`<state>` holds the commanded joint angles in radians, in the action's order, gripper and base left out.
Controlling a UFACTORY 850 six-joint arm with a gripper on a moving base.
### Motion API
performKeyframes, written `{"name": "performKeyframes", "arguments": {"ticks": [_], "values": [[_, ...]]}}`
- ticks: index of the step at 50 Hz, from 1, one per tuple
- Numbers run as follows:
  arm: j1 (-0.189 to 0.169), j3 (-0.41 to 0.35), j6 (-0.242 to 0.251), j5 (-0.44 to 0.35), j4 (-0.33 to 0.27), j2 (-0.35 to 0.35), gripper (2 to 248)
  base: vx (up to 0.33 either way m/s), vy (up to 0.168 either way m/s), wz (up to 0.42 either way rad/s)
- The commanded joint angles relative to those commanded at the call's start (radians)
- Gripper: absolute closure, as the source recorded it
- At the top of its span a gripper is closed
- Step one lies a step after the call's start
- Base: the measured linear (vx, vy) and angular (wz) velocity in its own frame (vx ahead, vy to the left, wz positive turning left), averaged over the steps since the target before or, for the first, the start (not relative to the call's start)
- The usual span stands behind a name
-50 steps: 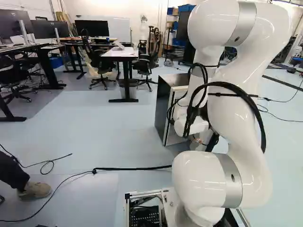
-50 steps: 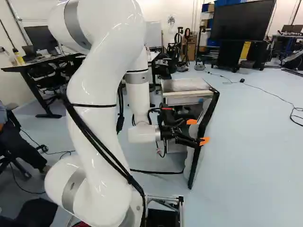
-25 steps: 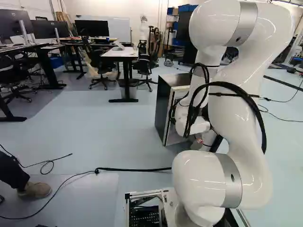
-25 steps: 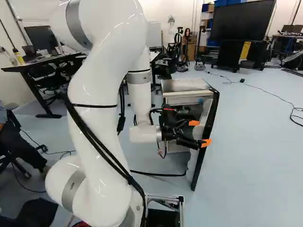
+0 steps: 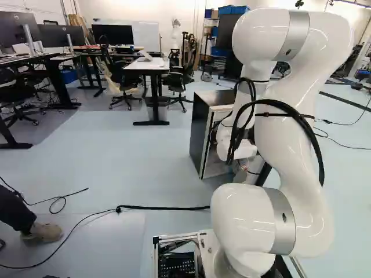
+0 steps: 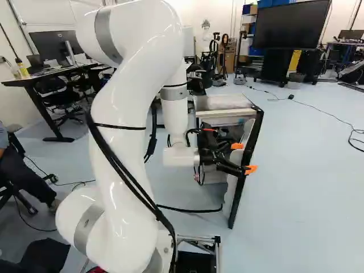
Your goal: Open the fridge door
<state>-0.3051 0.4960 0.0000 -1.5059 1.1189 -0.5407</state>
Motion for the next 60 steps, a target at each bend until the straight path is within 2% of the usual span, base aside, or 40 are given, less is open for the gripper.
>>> {"name": "performKeyframes", "arguments": {"ticks": [37, 60], "values": [[-0.145, 0.187, 0.0, 0.065, 0.0, -0.104, 3, 0.0, 0.0, 0.0], [-0.221, 0.306, 0.0, 0.106, 0.0, -0.17, 3, 0.0, 0.0, 0.0]]}}
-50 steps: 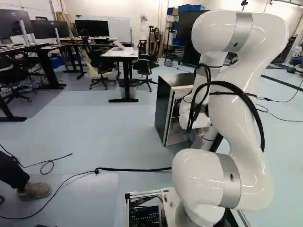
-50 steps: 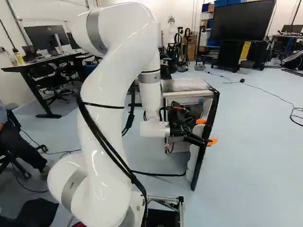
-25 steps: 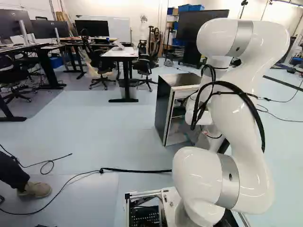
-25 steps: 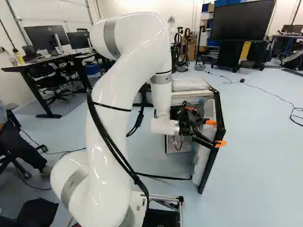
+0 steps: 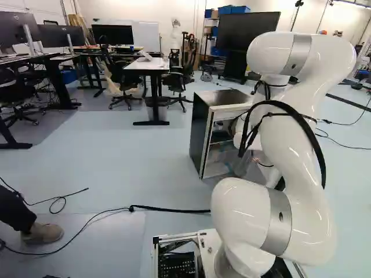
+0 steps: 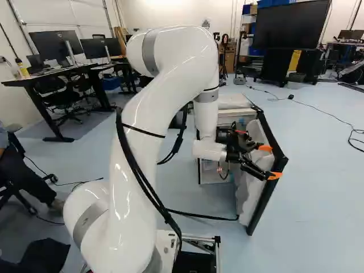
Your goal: Open the fridge door
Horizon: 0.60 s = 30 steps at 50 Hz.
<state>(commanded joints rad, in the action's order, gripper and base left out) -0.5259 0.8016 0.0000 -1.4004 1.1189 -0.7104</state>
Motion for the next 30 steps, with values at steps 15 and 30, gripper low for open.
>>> {"name": "performKeyframes", "arguments": {"ticks": [15, 30], "values": [[-0.035, 0.095, 0.0, 0.005, 0.0, -0.053, 3, 0.0, 0.0, 0.0], [-0.053, 0.205, 0.0, 0.005, 0.0, -0.114, 3, 0.0, 0.0, 0.0]]}}
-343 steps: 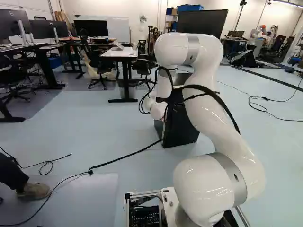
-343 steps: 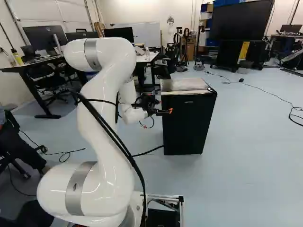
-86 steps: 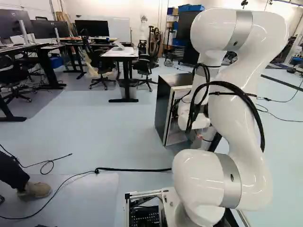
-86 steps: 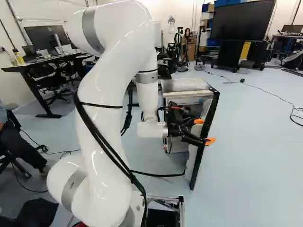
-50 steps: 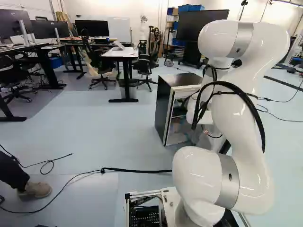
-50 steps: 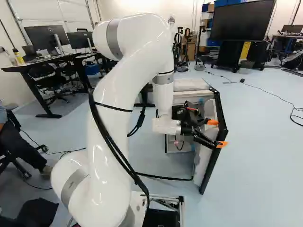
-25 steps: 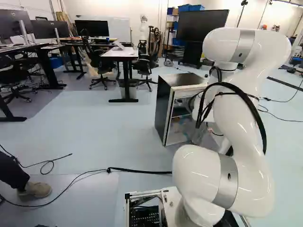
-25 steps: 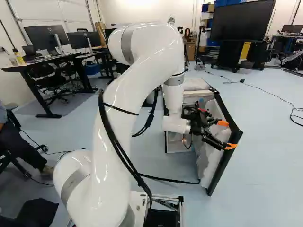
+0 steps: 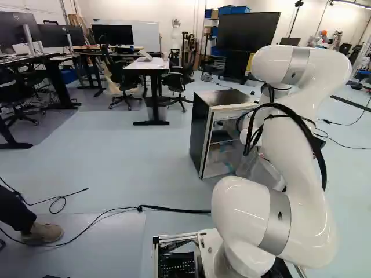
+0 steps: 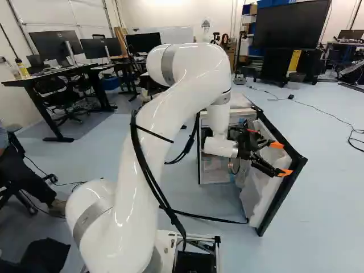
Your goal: Open the fridge door
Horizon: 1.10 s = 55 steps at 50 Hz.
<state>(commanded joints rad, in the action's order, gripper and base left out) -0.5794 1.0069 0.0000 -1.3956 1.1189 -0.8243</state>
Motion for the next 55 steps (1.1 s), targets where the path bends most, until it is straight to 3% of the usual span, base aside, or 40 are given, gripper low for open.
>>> {"name": "performKeyframes", "arguments": {"ticks": [10, 35, 55], "values": [[-0.012, 0.057, 0.0, 0.0, 0.0, -0.028, 3, 0.0, 0.0, 0.0], [-0.015, 0.049, 0.0, 0.0, 0.0, 0.025, 3, 0.0, 0.0, 0.0], [-0.026, 0.081, 0.0, 0.0, 0.0, 0.01, 3, 0.0, 0.0, 0.0]]}}
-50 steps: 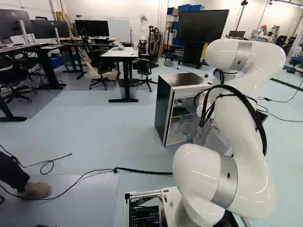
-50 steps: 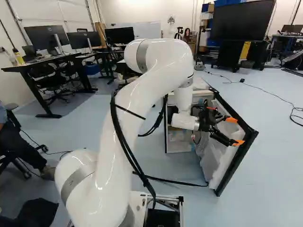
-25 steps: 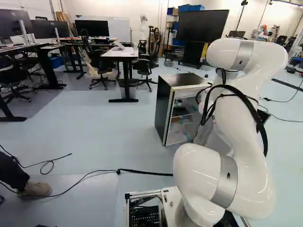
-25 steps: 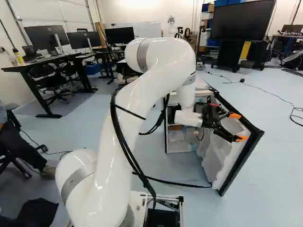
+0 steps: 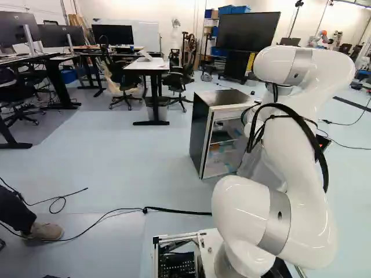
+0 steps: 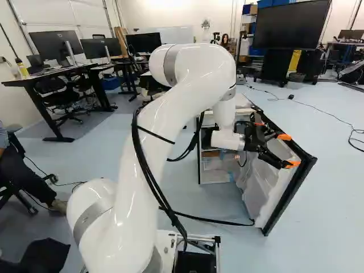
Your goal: Open the fridge door
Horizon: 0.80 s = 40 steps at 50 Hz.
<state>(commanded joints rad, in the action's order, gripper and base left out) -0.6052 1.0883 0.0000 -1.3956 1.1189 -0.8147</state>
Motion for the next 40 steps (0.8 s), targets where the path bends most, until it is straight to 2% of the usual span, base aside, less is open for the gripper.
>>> {"name": "performKeyframes", "arguments": {"ticks": [24, 30, 40], "values": [[-0.03, 0.076, 0.0, 0.0, 0.0, -0.044, 3, 0.0, 0.0, 0.0], [-0.029, 0.059, 0.0, 0.0, 0.0, -0.035, 3, 0.0, 0.0, 0.0], [-0.018, -0.011, 0.0, 0.0, -0.007, 0.006, 3, 0.0, 0.0, 0.0]]}}
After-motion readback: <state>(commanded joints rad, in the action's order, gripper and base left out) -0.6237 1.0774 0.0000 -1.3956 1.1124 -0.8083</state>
